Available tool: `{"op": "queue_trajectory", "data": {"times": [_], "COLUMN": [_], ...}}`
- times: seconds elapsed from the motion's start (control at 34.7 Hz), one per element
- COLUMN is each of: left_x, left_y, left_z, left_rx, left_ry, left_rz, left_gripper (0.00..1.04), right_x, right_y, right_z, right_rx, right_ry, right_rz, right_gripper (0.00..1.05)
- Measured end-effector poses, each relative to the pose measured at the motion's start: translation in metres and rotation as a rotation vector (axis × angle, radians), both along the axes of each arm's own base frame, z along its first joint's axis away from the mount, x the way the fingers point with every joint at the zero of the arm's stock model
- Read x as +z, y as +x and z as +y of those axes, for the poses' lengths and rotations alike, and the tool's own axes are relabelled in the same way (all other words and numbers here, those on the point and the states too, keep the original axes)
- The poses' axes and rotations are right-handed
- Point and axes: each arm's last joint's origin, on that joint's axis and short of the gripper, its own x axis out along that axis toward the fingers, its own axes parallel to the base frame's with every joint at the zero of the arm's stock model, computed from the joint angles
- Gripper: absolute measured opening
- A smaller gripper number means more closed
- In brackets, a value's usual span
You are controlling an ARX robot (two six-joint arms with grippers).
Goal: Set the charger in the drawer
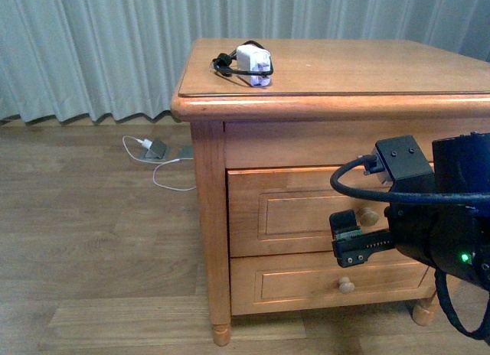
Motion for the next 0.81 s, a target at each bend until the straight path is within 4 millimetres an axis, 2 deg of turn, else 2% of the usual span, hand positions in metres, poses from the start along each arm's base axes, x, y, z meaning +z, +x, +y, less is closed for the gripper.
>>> {"op": "queue_trajectory", "data": {"times": [0.14,0.61,0.69,0.81], "left_x": [0.0000,0.0000,0.0000,0.0000], "left_y": [0.0000,0.0000,0.0000,0.0000], "left_z": [0.0000,0.0000,0.0000,0.0000], "left_rx": [0.000,0.000,0.000,0.000], "left_ry": [0.000,0.000,0.000,0.000], "left_rz": [0.000,0.000,0.000,0.000], "left_gripper": [0.98,0.98,0.98,0.98], "right_x": [-0.0019,-0.0105,-0.0102,-0.0096], "right_y": [0.0083,0.0105,0.0108,0.0116], "right_z": [0.0015,0.0027,0.0027,0.0023], "right_rx": [-0.009,-0.029,-0.037,-0.045], "right_ry": [0.008,0.014,0.012,0.011], "right_rz": [-0.006,-0.001,-0.004,-0.011], "right_gripper": [0.96,0.95,0.86,0.63]}}
